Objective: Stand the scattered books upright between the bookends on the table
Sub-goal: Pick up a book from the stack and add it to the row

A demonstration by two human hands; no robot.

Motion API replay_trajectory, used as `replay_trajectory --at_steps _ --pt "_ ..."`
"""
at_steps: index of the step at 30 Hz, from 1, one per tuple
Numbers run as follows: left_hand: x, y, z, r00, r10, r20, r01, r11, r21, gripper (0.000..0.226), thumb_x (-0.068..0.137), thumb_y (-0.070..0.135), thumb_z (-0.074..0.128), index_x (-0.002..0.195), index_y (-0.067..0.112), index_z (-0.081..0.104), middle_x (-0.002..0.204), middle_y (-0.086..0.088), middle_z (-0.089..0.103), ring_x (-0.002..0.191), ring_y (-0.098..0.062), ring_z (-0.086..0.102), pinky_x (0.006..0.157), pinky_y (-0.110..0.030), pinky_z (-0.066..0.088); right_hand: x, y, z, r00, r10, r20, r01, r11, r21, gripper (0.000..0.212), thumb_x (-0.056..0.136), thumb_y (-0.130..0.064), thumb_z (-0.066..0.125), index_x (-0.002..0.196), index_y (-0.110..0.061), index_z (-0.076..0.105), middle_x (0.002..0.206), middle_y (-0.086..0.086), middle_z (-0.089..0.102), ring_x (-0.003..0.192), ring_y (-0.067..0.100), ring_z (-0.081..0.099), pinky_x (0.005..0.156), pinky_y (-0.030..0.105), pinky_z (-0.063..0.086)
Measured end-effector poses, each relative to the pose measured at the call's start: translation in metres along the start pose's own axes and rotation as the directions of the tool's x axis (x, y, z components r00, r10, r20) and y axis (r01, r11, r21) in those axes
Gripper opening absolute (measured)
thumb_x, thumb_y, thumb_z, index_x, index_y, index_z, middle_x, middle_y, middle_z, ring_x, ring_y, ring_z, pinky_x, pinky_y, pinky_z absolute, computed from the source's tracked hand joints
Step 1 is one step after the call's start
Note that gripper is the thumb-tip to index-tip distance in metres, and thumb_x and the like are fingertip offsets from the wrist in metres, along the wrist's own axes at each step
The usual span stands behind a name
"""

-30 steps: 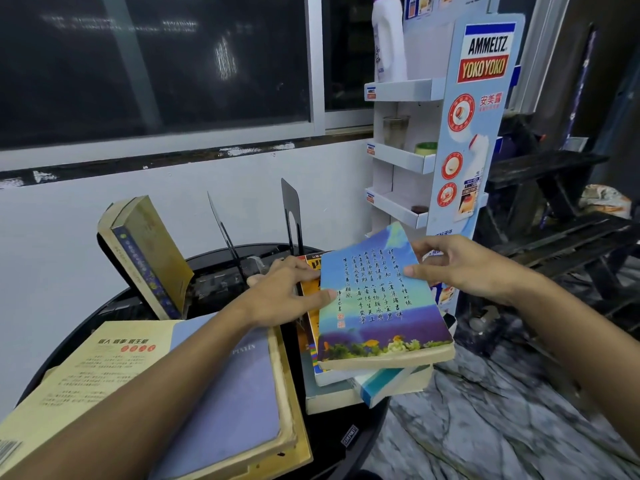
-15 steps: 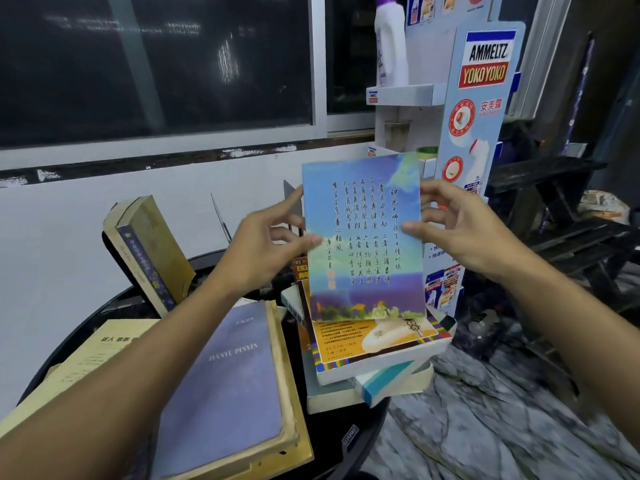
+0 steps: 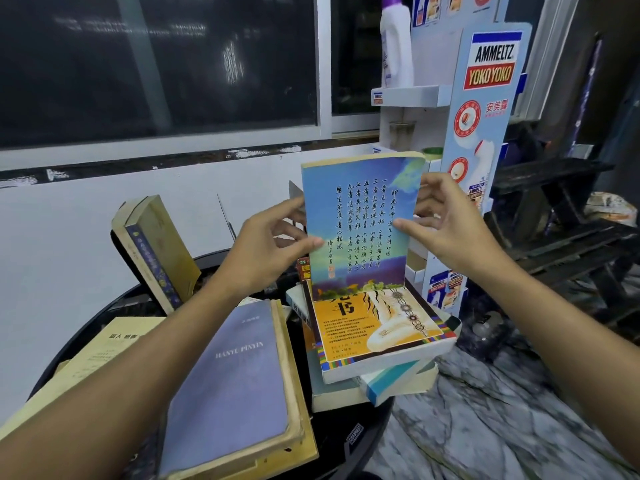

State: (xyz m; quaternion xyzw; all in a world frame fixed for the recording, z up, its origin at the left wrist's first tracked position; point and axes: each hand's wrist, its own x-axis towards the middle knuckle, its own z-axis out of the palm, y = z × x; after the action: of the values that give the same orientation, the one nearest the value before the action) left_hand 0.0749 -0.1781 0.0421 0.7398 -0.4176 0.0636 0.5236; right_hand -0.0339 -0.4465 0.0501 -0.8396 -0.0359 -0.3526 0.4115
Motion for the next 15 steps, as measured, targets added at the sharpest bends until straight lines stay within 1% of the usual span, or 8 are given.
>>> replay_trajectory --at_steps 2,4,6,8,9,11,13,15 --pt "-0.001 0.003 0.001 1.000 0.010 0.017 -0.010 1.000 0.018 0.056 0.086 0.026 0.078 0.138 0.033 0.059 0.110 0.005 0.063 0.084 -0.017 0.067 0.086 -0.042 0.062 0.000 0.002 0.005 0.993 -0.058 -0.106 0.043 0.989 -0.140 0.067 0.080 -0.021 0.086 0.128 -0.018 0.040 0.108 0.000 0.051 0.094 0.017 0.057 0.078 0.024 0.054" --pt "-0.004 0.006 0.003 0.999 0.022 0.033 -0.023 1.000 0.021 0.051 0.088 0.026 0.077 0.134 0.039 0.059 0.112 0.005 0.064 0.084 -0.020 0.066 0.085 -0.040 0.062 0.000 -0.003 0.011 0.983 -0.105 -0.148 0.079 0.981 -0.176 0.069 0.080 -0.021 0.086 0.129 -0.014 0.038 0.103 0.006 0.049 0.087 0.021 0.055 0.073 0.030 0.052" --pt "-0.005 0.010 0.004 0.999 0.030 0.033 -0.031 0.999 0.026 0.049 0.089 0.026 0.076 0.130 0.046 0.057 0.114 0.004 0.064 0.086 -0.021 0.066 0.084 -0.039 0.062 -0.002 -0.013 0.018 0.987 -0.142 -0.079 0.133 0.984 -0.116 0.070 0.083 -0.022 0.083 0.134 -0.018 0.036 0.097 0.004 0.052 0.084 0.019 0.057 0.072 0.039 0.053" --pt "-0.007 0.013 0.006 0.999 0.038 0.030 -0.039 0.999 0.029 0.048 0.090 0.027 0.075 0.128 0.049 0.057 0.115 0.004 0.064 0.085 -0.021 0.067 0.084 -0.039 0.062 -0.004 -0.025 0.027 0.984 -0.176 0.021 0.177 0.980 -0.092 0.079 0.084 -0.029 0.081 0.145 -0.026 0.030 0.096 0.001 0.054 0.088 0.016 0.060 0.075 0.042 0.057" --pt "-0.008 0.013 0.007 0.998 0.049 0.032 -0.050 0.998 0.031 0.048 0.090 0.026 0.075 0.129 0.048 0.058 0.116 0.004 0.064 0.084 -0.021 0.068 0.085 -0.038 0.062 -0.005 -0.031 0.031 0.981 -0.181 0.064 0.186 0.978 -0.090 0.086 0.084 -0.033 0.081 0.150 -0.030 0.026 0.097 0.000 0.054 0.091 0.014 0.060 0.077 0.041 0.058" --pt "-0.010 0.015 0.009 0.997 0.061 0.044 -0.062 0.998 0.023 0.051 0.090 0.025 0.076 0.136 0.038 0.060 0.119 0.002 0.063 0.083 -0.023 0.070 0.087 -0.038 0.061 -0.006 -0.044 0.036 0.978 -0.171 0.117 0.180 0.981 -0.073 0.094 0.082 -0.044 0.079 0.155 -0.038 0.021 0.101 0.000 0.053 0.095 0.013 0.058 0.080 0.040 0.059" --pt "-0.014 0.015 0.013 0.996 0.061 0.061 -0.060 0.998 -0.018 0.057 0.089 0.021 0.078 0.142 0.029 0.058 0.121 0.000 0.062 0.083 -0.024 0.071 0.087 -0.037 0.061 -0.006 -0.055 0.037 0.976 -0.162 0.145 0.173 0.982 -0.071 0.095 0.079 -0.055 0.077 0.156 -0.044 0.021 0.104 0.000 0.052 0.098 0.014 0.056 0.082 0.040 0.058" --pt "-0.018 0.015 0.018 0.996 0.055 0.066 -0.051 0.996 -0.069 0.065 0.087 0.017 0.080 0.146 0.026 0.054 0.117 -0.002 0.061 0.084 -0.022 0.072 0.087 -0.034 0.060 -0.006 -0.062 0.037 0.973 -0.174 0.154 0.191 0.976 -0.104 0.094 0.077 -0.061 0.074 0.155 -0.044 0.024 0.106 -0.001 0.051 0.100 0.014 0.056 0.084 0.034 0.056"
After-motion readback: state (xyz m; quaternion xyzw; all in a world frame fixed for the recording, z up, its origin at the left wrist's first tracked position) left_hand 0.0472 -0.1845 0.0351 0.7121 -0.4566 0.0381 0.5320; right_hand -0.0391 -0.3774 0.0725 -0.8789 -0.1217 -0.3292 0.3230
